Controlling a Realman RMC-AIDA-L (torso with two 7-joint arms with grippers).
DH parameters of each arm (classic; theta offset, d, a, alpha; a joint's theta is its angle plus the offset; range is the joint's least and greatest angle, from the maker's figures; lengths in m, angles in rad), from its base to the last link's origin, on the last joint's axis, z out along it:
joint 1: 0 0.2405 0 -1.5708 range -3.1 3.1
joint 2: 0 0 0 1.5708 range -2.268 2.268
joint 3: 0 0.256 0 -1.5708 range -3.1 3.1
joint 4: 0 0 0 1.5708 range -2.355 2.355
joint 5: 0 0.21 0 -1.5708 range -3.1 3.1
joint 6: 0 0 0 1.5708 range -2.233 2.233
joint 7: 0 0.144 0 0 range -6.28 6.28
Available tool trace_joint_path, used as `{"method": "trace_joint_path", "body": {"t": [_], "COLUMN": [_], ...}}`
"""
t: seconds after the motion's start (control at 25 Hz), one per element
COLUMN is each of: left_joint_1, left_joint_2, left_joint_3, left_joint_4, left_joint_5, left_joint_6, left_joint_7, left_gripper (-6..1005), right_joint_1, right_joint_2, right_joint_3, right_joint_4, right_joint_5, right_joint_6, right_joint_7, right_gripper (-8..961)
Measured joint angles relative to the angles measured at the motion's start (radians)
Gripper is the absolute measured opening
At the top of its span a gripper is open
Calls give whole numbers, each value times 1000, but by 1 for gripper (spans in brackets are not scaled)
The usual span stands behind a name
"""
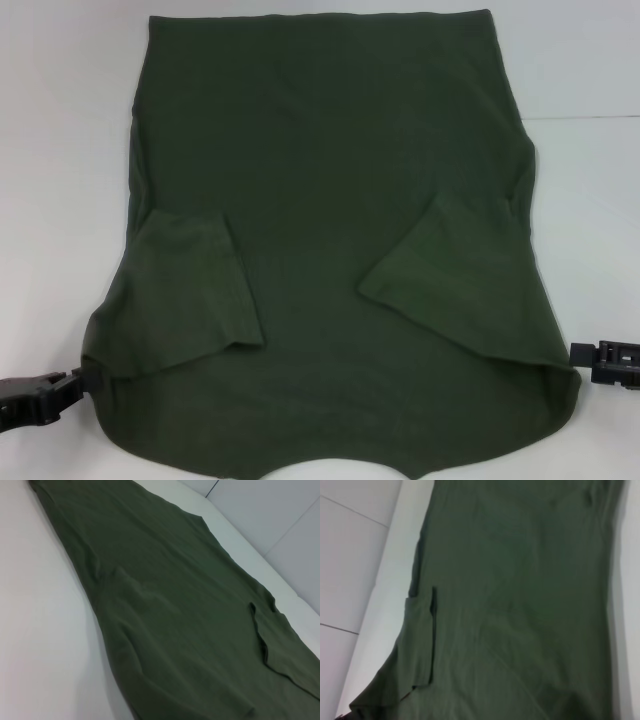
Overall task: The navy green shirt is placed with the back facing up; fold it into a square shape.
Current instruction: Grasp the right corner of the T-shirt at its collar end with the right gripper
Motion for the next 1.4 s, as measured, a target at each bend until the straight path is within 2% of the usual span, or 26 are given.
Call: {"method": "trace_joint_path", "body": {"t": [1.08,1.4], "left_joint_1": [-9,-9], "left_joint_2": [4,4], "left_joint_3": [0,0], "left_joint_4": [-1,-2], "left_joint_5": [-3,-10], "left_joint_6": [-15,-15], "left_joint_7": [3,4], "left_gripper": [27,27], "right_joint_1": [28,39], "right_joint_2": [5,13], "right_joint_3": [-2,-9], "right_joint_4": [15,17], "right_joint_5": [-70,-71], "right_joint_6": [19,21], "right_joint_7": [71,87], "right_gripper": [859,858]}}
